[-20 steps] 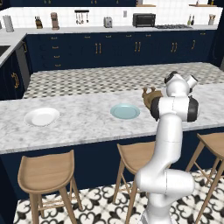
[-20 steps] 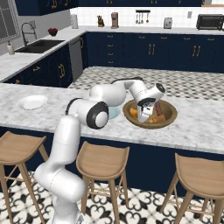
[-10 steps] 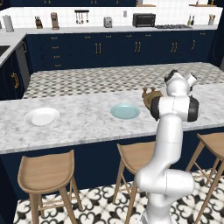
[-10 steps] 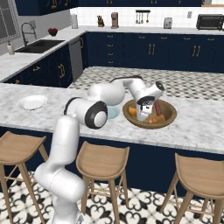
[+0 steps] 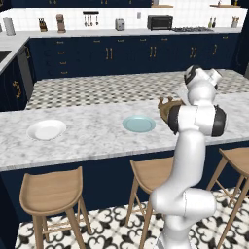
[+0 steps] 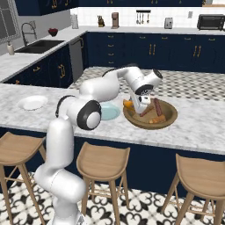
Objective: Place one bun and one sausage from the bowl on each plate.
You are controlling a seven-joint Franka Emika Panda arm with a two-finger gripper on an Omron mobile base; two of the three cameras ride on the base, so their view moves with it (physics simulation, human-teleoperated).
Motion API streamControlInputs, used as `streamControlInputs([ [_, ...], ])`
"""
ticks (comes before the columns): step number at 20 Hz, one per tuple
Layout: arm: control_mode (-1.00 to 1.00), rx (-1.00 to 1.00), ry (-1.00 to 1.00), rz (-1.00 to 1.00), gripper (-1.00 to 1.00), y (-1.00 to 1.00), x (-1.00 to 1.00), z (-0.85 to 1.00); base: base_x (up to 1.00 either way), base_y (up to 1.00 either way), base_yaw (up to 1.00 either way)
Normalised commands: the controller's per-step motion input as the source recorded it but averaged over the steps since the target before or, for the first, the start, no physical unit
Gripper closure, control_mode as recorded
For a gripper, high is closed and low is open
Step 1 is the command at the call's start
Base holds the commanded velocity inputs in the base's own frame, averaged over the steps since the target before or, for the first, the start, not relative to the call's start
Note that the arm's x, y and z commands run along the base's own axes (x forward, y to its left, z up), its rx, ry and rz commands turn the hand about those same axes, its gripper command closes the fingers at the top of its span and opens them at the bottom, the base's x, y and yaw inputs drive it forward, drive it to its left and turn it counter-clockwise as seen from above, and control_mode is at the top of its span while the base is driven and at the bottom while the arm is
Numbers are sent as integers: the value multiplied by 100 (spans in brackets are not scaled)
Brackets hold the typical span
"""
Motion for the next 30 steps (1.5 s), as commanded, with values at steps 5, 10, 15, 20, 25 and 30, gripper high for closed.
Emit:
streamControlInputs([
  [5,-100,-2,-26,36,100,52,-8,34,0,0,0],
  [10,-100,-2,-21,35,100,74,4,5,0,0,0],
  [15,-100,-3,-24,43,100,59,2,0,0,0,0],
  [20,-100,-15,-14,29,100,37,19,-16,0,0,0],
  [25,-100,-8,-4,-9,100,24,47,-47,0,0,0],
  [30,-100,-10,-8,-11,100,5,24,-55,0,0,0],
])
